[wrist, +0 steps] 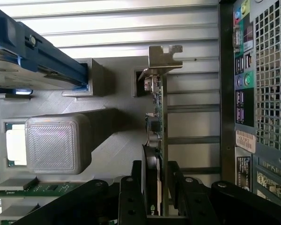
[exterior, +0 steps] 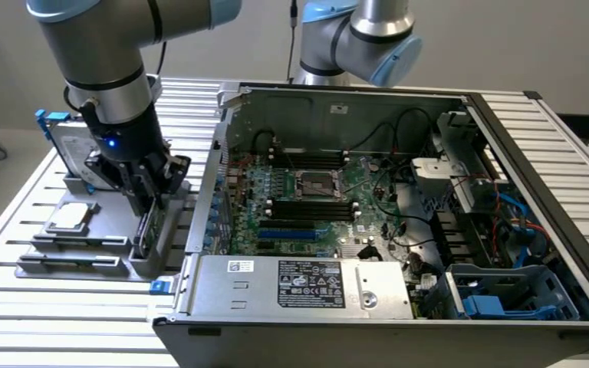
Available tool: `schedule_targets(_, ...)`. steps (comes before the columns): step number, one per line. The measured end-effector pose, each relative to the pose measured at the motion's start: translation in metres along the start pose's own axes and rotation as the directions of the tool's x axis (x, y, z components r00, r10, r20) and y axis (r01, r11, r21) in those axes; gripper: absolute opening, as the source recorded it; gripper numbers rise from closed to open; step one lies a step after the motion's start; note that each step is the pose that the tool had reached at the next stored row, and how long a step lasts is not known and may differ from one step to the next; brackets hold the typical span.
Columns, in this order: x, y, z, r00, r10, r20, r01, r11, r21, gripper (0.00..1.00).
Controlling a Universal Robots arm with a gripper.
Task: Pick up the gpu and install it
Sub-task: 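Pick up the gpu and move the gpu toward the slot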
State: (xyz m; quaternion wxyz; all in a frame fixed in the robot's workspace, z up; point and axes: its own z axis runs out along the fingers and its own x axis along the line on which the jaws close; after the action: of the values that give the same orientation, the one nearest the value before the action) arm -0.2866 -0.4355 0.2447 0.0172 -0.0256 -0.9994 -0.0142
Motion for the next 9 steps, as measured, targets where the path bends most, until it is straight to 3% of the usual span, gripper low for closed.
schedule_targets(9,-0.0001,-0.0002,0.0029,1.0000,-0.001,0.0001,0.001,1.0000,-0.0001,0.36)
